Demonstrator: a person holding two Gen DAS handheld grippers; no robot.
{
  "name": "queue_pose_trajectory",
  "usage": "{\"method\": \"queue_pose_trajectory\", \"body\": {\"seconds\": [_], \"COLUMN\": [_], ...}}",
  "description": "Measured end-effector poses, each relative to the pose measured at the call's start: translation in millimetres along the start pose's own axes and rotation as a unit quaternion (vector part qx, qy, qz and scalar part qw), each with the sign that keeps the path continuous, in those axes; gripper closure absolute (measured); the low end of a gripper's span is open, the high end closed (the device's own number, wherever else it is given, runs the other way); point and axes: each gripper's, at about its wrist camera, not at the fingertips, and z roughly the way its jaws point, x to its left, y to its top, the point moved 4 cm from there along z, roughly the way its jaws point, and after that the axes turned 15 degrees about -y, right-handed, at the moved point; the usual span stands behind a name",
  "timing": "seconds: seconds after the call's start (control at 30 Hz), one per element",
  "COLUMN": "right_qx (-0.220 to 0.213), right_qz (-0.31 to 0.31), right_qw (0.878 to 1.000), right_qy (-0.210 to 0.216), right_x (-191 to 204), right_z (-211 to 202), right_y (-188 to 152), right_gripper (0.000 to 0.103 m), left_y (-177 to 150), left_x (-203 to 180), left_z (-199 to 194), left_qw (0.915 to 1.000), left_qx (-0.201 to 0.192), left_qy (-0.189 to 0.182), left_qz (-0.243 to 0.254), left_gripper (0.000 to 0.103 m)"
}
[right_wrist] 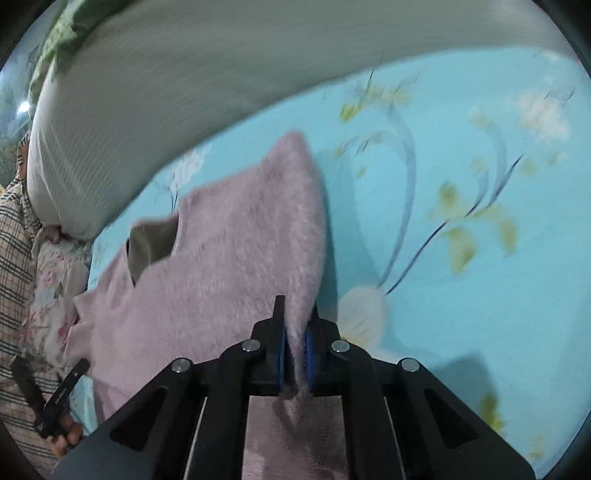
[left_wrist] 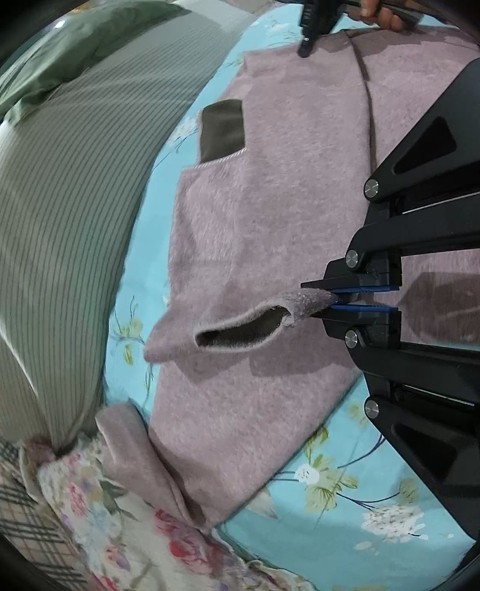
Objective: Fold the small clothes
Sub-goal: 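Fold the held sleeve across the sweater body with the left tool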
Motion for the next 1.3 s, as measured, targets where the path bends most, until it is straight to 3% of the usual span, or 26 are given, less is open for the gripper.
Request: {"method": "queue_pose_trajectory", "body": {"seconds": [0.13,0.27,0.33,0.4,0.5,0.57,0.63,0.7,0.77,0.8,0.87,0.97,1.17,1.3], "right_qx": [0.031,-0.021,-0.04,-0.019,0.023,0.031,0.022,0.005,-0.001,-0.001,0.005,0.024,0.051,0.058], "right_qz": [0.025,-0.002,-0.026,-0.056,-0.059,-0.02,-0.005,-0.016,-0.027,-0.033,-0.04,-0.037,-0.037,-0.03], "right_qw": [0.999,0.999,0.999,0.998,0.998,0.999,1.0,1.0,0.998,0.998,0.996,0.994,0.992,0.993], "right_qy": [-0.026,-0.04,-0.012,0.032,-0.011,-0.005,-0.002,0.02,0.049,0.059,0.083,0.104,0.107,0.102], "right_x": [-21,-3,16,37,33,19,19,30,46,53,67,79,89,86], "right_z": [12,-29,-44,-42,-18,-17,-31,-54,-70,-76,-84,-85,-81,-76], "right_y": [0,-11,-23,-42,-59,-64,-66,-71,-80,-87,-101,-120,-140,-140], "right_gripper": [0.093,0.089,0.064,0.05,0.05,0.051,0.051,0.05,0.048,0.046,0.043,0.042,0.042,0.042], "left_y": [-1,-8,-11,-15,-19,-19,-14,-6,7,15,35,66,121,148], "left_x": [-24,-27,-21,-14,-6,-1,10,24,41,50,68,91,120,144], "left_z": [3,15,14,11,5,-1,-12,-24,-32,-34,-36,-33,15,52], "left_qw": [0.9992,0.9989,0.9991,0.9991,0.9992,0.9994,0.9996,0.9995,0.9981,0.9967,0.9929,0.9871,0.97,0.9466], "left_qx": [0.004,0.024,0.027,0.031,0.033,0.032,0.024,0.012,0.0,-0.008,-0.016,-0.03,0.0,0.026], "left_qy": [-0.027,-0.015,-0.02,-0.021,-0.018,-0.011,0.011,0.029,0.062,0.08,0.118,0.157,0.239,0.309], "left_qz": [0.029,0.037,0.028,0.018,0.012,0.012,0.01,0.008,0.005,0.003,-0.008,-0.011,0.044,0.088], "left_gripper": [0.1,0.099,0.099,0.098,0.094,0.089,0.087,0.073,0.04,0.037,0.017,0.015,0.014,0.014]}}
